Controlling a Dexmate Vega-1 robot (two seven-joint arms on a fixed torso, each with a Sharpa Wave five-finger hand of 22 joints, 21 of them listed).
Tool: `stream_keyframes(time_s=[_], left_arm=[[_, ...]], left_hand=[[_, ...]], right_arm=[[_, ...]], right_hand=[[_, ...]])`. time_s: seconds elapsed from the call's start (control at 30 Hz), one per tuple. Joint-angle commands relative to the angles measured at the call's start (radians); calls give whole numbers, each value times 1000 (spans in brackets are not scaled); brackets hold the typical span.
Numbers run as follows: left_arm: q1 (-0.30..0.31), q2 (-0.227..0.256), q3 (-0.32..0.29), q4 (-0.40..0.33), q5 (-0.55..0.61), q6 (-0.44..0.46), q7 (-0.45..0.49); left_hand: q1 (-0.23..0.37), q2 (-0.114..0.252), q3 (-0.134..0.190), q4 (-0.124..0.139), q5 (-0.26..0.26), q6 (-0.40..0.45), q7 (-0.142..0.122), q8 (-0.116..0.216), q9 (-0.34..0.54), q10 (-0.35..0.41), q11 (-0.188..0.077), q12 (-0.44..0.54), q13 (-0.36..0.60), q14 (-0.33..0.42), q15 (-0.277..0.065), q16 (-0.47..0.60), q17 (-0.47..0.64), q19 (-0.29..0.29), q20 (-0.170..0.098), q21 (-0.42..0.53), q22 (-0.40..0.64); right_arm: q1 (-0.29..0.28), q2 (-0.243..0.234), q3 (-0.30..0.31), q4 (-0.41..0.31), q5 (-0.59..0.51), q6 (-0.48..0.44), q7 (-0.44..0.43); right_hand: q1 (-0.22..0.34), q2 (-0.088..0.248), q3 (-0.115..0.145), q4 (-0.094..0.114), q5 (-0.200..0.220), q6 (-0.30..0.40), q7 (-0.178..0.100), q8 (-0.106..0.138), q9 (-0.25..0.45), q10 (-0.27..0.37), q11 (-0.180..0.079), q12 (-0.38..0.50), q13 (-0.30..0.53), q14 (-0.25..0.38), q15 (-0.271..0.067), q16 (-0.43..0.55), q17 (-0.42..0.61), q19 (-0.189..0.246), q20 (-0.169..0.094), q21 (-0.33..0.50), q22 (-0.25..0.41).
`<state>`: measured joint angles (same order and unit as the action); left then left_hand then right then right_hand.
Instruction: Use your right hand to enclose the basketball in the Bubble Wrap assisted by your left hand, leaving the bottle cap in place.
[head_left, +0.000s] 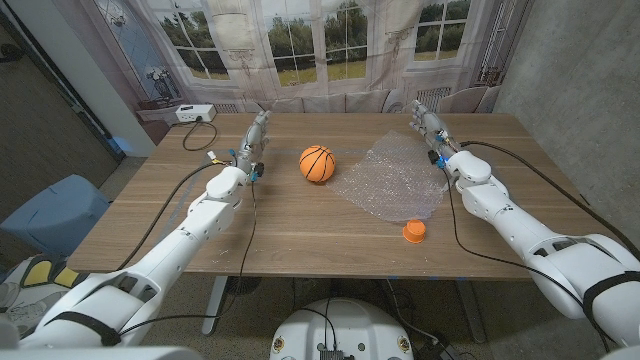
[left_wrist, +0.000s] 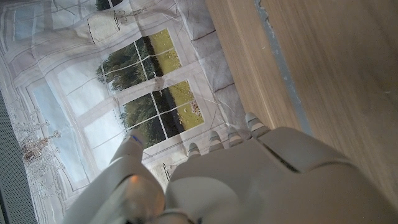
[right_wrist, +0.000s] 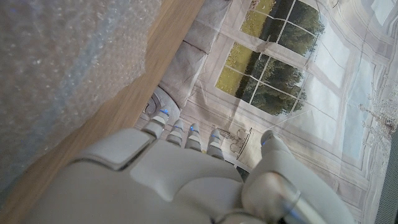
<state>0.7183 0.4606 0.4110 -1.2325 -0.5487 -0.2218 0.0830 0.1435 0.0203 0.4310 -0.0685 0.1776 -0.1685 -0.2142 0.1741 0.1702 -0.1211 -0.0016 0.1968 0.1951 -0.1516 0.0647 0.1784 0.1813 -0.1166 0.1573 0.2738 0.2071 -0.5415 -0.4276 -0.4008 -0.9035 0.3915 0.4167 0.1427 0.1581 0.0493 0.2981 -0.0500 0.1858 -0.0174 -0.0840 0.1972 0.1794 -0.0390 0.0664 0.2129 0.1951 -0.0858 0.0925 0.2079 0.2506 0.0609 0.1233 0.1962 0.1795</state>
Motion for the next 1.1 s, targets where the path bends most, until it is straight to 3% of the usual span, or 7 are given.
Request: stream_keyframes(time_s=[0.03, 0.27, 0.67, 0.87, 1.1], left_arm=[[44, 27, -5, -97, 5, 53, 37], [63, 55, -10, -137, -11, 88, 20], [73, 71, -9, -160, -16, 106, 7], [72, 75, -6, -161, -20, 116, -4], [67, 74, 1, -141, -24, 107, -33]], left_hand=[[-17, -3, -4, 4, 7, -3, 1, 9, 5, 5, 8, 7, 1, 10, 14, 11, 3, 8, 14, 1, 2], [-25, -8, -11, 5, 9, 11, 2, 13, 5, 14, 9, 12, 0, 37, 31, 20, 3, 21, 26, 5, 2], [-33, -9, -16, 7, 11, 18, 6, 14, 5, 18, 15, 14, 0, 44, 33, 20, 3, 27, 27, 7, 2], [-41, -16, -24, 9, 13, 5, 7, 8, 6, -1, 18, 8, 0, 30, 34, 14, 4, 17, 32, 2, 3], [-48, -23, -30, 9, 15, -7, 11, 4, 6, -10, 16, 5, 0, 22, 36, 11, 5, 11, 34, -1, 3]], right_arm=[[-69, -69, -1, -150, -158, -15, -149], [-104, -107, -18, -258, -288, -53, -243], [-158, -148, -26, -404, -472, -162, -360], [-188, -171, -33, -490, -580, -252, -413], [-204, -188, -50, -556, -691, -338, -437]], right_hand=[[17, 1, 1, -11, 4, 13, -2, 6, 2, 11, 2, 2, 3, 3, 5, 3, -1, -6, 14, 5, 3], [33, -4, 2, -26, 2, 36, -13, 9, 3, 4, -1, -4, 2, -18, 2, -7, -12, -33, 50, -3, 3], [49, -6, 4, -41, 1, 71, -8, 15, 4, 41, -7, 5, 2, 6, -6, 3, -22, -23, 50, 5, 3], [38, -21, -8, -39, 2, 67, -11, 9, 4, 41, -11, 3, 2, 8, -8, 4, -23, -25, 77, 4, 3], [36, -29, -14, -41, 3, 59, -12, 3, 4, 36, -15, -1, 2, 7, -11, 4, -25, -26, 65, 5, 3]])
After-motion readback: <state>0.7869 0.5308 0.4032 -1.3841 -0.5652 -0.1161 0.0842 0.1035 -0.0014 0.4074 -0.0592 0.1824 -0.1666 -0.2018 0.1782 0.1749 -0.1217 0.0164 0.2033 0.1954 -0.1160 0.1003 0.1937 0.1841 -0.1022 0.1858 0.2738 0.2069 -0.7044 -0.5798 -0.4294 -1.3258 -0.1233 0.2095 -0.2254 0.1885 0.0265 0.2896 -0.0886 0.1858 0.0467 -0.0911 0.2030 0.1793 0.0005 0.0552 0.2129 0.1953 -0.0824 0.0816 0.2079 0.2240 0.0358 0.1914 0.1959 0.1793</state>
